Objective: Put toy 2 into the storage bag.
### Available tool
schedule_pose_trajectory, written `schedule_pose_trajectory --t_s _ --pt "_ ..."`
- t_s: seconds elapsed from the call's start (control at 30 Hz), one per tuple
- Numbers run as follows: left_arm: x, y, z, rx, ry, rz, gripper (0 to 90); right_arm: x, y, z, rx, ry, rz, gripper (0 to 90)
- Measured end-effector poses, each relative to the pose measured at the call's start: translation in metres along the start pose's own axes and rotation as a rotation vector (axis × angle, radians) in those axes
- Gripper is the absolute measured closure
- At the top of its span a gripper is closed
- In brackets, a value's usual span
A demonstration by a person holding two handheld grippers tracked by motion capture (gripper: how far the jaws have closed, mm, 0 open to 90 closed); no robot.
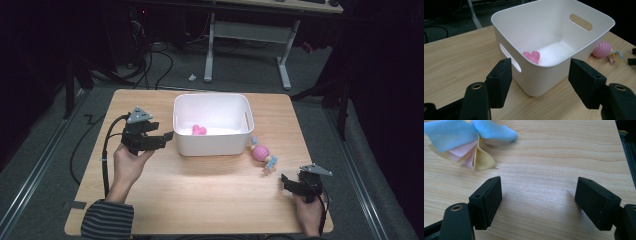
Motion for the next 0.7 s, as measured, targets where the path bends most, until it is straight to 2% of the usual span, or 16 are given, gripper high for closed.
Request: schedule_pose_trajectory --t_s 0.6,0.7 --pt "-0.005 -0.014 -0.027 -0.009 -0.012 0.034 35.3 0.0 0.0 0.0 0.0 -0.002 -0.001 22.0" --pt "-0.007 -0.015 -0.034 -0.005 -0.023 0.032 35.2 0.0 0.0 0.0 -0.002 -0.002 -0.002 22.0"
Point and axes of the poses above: each handheld gripper's, and its own axes: y roughly forward along the jaws, z roughly out of its top, x roughly to its right, the point moved 1 cm from there along y, roughly forward along the jaws, and after that the axes turned 2 degrees about -x, right-handed, at the moved point
